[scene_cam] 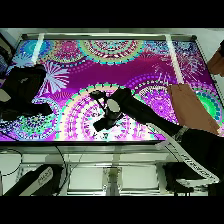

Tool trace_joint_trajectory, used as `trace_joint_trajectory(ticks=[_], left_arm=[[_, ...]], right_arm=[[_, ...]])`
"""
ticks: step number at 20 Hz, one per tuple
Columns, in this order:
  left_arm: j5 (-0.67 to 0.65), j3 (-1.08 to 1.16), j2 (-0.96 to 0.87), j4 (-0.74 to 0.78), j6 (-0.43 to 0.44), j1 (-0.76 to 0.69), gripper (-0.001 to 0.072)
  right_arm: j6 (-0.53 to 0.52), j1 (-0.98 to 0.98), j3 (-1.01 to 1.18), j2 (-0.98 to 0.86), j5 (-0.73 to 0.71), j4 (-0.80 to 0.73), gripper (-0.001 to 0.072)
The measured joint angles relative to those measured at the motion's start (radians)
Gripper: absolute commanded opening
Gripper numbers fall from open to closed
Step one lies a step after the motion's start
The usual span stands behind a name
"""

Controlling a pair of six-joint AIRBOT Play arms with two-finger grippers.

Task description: Fold the clothes and pants, and hang the long-sleeved shirts on hangers.

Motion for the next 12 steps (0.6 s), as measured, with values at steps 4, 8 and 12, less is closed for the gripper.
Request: trace_joint_trajectory(ticks=[4,8,12], left_arm=[[0.000,0.000,0.000,0.000,0.000,0.000,0.0683],[0.000,0.000,0.000,0.000,0.000,0.000,0.0683],[0.000,0.000,0.000,0.000,0.000,0.000,0.0683]], right_arm=[[0.003,0.000,0.000,0.000,0.002,0.003,0.0029],[0.003,0.000,0.000,0.000,0.002,0.002,0.0029],[-0.021,0.000,0.000,0.000,-0.028,-0.003,0.0029]])
